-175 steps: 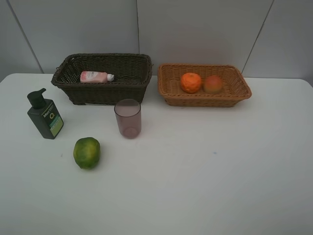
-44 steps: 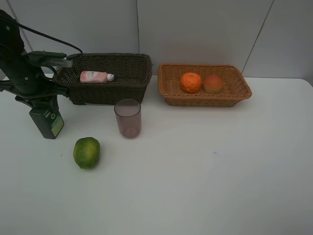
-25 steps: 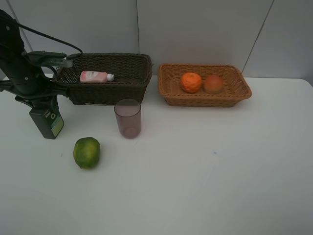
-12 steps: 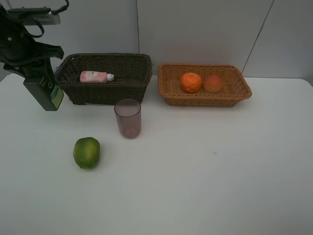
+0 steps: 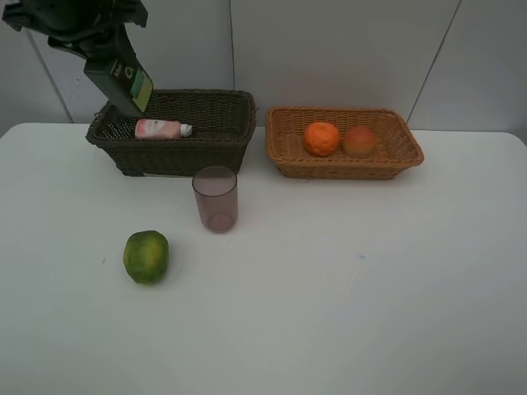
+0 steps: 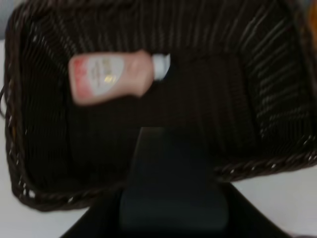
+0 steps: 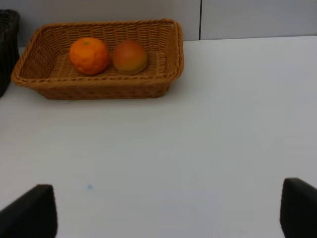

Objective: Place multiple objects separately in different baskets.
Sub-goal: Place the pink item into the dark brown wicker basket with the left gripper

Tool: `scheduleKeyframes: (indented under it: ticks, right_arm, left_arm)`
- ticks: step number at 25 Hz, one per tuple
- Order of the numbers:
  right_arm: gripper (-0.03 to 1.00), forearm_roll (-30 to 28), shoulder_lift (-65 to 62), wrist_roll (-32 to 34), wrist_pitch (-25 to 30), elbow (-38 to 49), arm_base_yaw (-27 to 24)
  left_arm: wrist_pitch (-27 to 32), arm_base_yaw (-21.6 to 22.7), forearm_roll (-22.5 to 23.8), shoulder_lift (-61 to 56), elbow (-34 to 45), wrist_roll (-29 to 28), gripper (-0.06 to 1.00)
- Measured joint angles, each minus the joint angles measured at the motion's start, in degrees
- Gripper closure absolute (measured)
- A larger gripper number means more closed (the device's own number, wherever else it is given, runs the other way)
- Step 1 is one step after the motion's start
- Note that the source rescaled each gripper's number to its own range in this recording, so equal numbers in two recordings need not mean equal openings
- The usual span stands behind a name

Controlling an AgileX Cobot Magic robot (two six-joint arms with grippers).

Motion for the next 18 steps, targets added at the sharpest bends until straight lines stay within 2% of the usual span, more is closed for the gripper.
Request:
scheduleKeyframes:
  ticks: [7, 18]
  right_arm:
    - [0.01, 0.0, 0.0, 0.0, 0.0, 0.0, 0.0]
    - [0.01, 0.0, 0.0, 0.0, 0.0, 0.0, 0.0]
  left_arm:
    - [-10.5, -2.6, -0.1, 3.1, 0.0, 0.1, 0.49]
    - [-26.2, -4.3, -0.2, 18.7, 0.0, 0.2, 0.49]
